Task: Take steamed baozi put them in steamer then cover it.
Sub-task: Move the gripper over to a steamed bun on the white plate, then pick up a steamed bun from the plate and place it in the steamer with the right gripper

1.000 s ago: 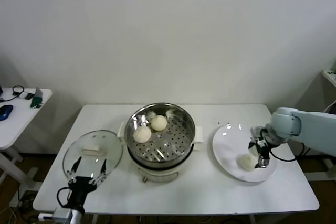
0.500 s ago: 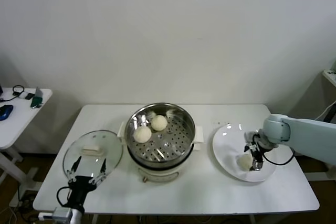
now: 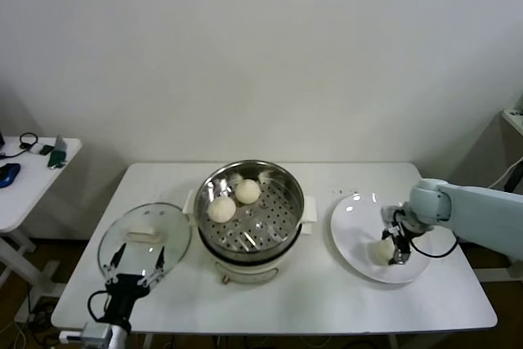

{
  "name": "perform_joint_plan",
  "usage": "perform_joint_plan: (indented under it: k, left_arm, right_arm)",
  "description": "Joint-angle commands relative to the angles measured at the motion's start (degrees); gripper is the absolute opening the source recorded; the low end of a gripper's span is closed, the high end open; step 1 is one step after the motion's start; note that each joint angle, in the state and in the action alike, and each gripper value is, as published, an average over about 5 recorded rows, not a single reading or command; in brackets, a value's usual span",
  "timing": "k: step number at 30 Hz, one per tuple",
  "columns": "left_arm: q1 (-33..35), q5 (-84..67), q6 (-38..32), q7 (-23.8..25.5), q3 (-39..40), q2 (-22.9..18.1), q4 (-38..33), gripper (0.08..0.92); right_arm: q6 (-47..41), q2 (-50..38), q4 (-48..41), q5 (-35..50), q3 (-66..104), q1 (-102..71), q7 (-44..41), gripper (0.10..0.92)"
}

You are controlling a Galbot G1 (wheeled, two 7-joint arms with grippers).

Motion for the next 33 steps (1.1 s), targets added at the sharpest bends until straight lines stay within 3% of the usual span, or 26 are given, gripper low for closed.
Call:
perform_joint_plan:
  k: [1,8,19,27,33]
  left_arm:
    - [0.0,-0.1,0.0,0.0,-0.1,0.0,-0.1,0.823]
    - [0.0,-0.1,0.2,0.0,-0.1,-0.1,-0.7,0.823]
    - [-0.1,0.1,0.3,0.0,-0.2,0.0,-1.2,0.823]
    - [0.1,-0.1,0.3,0.0,-0.5,0.3,-1.7,0.823]
    - [0.5,-0.2,0.3,0.0,-0.7,0.4,-2.0,0.823]
  right_arm:
    - [0.4,-0.1,-0.2,-0.3,0.1,0.6,-0.6,0.683]
    - [4.4,2.1,0.2,0.9,-7.4,14.6,-4.5,0.679]
    - [20.2,16.7,1.7,5.4,-11.3,45.8,-14.6,0.679]
    - [27.0,24.6,16.4,5.4,-1.9,48.0,-13.6,0.679]
    - [29.8,29.9,24.9,-1.7,-0.9,44.1,-11.7,0.66]
